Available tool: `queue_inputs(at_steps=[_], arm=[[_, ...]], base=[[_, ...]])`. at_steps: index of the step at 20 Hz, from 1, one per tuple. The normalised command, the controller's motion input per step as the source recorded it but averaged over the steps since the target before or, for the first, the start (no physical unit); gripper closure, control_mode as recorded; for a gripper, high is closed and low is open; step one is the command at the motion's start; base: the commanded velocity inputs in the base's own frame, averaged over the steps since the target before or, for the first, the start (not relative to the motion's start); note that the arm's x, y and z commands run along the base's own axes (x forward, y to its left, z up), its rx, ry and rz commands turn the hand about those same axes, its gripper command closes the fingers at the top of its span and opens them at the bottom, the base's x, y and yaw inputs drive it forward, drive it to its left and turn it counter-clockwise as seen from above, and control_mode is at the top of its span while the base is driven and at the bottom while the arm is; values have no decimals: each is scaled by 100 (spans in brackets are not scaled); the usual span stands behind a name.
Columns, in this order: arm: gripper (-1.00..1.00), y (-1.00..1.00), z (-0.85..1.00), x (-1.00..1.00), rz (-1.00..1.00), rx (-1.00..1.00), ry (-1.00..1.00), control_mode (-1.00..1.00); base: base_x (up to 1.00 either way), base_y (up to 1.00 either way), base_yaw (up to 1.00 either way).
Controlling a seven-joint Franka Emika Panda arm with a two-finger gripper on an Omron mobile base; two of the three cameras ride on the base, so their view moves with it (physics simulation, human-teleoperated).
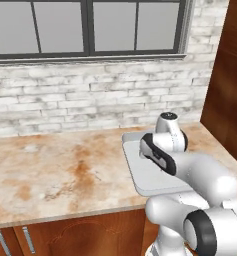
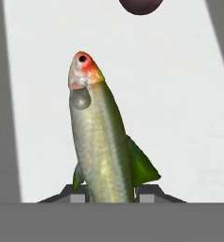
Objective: Place one onion and one fish in each tupperware on the nearby counter, to pack two identical lunches.
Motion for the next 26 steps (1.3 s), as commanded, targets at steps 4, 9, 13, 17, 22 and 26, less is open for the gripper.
queue_inputs(at_steps=[4,9,13,17,22,26], arm=[[100,-2,-46,35,0,0,0,-100],[100,-3,-43,31,0,0,0,-100],[100,-4,-29,35,0,0,0,-100],[-100,-1,-16,41,0,0,2,-100],[-100,0,0,15,0,0,1,-100],[-100,0,17,-23,0,0,1,-100]], base=[[0,0,0],[0,0,0],[0,0,0],[0,0,0],[0,0,0],[0,0,0]])
